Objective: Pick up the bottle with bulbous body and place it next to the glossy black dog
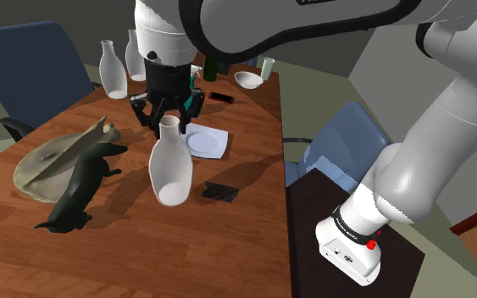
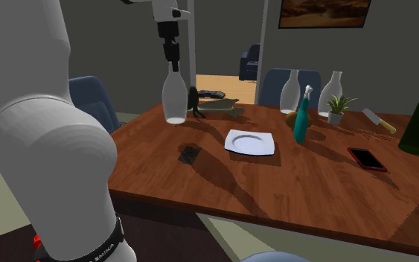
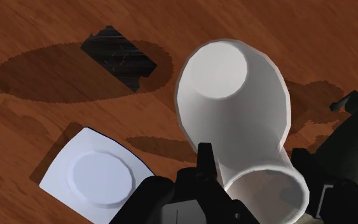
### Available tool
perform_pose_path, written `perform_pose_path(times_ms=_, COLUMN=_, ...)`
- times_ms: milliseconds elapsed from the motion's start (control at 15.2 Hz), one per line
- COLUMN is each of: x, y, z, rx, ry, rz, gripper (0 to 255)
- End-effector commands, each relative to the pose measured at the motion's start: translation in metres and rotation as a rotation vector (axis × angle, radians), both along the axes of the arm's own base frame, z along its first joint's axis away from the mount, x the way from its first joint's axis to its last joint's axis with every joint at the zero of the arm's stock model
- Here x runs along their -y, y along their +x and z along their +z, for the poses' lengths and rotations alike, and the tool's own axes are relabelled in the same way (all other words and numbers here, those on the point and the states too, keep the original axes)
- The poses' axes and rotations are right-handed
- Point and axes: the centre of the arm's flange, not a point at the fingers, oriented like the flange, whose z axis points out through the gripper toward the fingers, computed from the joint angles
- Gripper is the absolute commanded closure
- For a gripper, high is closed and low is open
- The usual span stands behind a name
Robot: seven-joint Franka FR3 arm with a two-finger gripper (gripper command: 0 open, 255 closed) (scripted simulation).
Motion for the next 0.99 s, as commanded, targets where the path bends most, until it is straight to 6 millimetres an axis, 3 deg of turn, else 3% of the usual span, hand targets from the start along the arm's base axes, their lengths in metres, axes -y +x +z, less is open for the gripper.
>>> perform_pose_path(times_ms=0, x=0.000, y=0.001, z=-0.010, rx=0.001, ry=0.001, rz=0.000, gripper=255)
perform_pose_path(times_ms=726, x=0.000, y=0.001, z=-0.068, rx=0.001, ry=0.001, rz=0.000, gripper=255)
perform_pose_path(times_ms=924, x=0.000, y=0.001, z=-0.070, rx=0.001, ry=0.001, rz=0.000, gripper=255)
